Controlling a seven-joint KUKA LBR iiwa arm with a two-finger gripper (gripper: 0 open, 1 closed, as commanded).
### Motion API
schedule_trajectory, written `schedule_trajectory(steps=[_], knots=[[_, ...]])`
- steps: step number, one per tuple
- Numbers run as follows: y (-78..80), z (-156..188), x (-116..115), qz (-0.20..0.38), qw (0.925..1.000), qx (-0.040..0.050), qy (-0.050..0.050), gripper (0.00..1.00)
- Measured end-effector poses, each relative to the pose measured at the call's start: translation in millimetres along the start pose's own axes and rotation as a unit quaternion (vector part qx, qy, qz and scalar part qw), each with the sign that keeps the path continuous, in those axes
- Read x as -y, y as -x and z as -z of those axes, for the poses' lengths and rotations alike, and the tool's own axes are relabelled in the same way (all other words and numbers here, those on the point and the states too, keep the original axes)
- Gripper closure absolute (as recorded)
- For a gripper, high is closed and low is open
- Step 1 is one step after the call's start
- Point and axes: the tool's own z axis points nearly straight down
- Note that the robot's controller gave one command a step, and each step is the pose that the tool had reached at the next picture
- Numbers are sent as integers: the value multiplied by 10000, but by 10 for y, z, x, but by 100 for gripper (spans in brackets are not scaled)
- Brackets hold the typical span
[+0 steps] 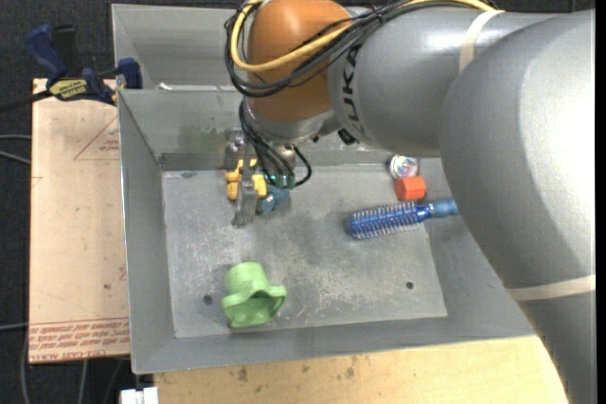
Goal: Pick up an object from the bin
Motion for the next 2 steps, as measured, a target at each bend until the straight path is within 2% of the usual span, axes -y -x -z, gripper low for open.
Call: schedule_trajectory(steps=[1, 2], knots=[[36, -541, 691, 239, 9997, 15, -17, 0], [-729, -466, 535, 2155, 9765, 17, -1, 0]])
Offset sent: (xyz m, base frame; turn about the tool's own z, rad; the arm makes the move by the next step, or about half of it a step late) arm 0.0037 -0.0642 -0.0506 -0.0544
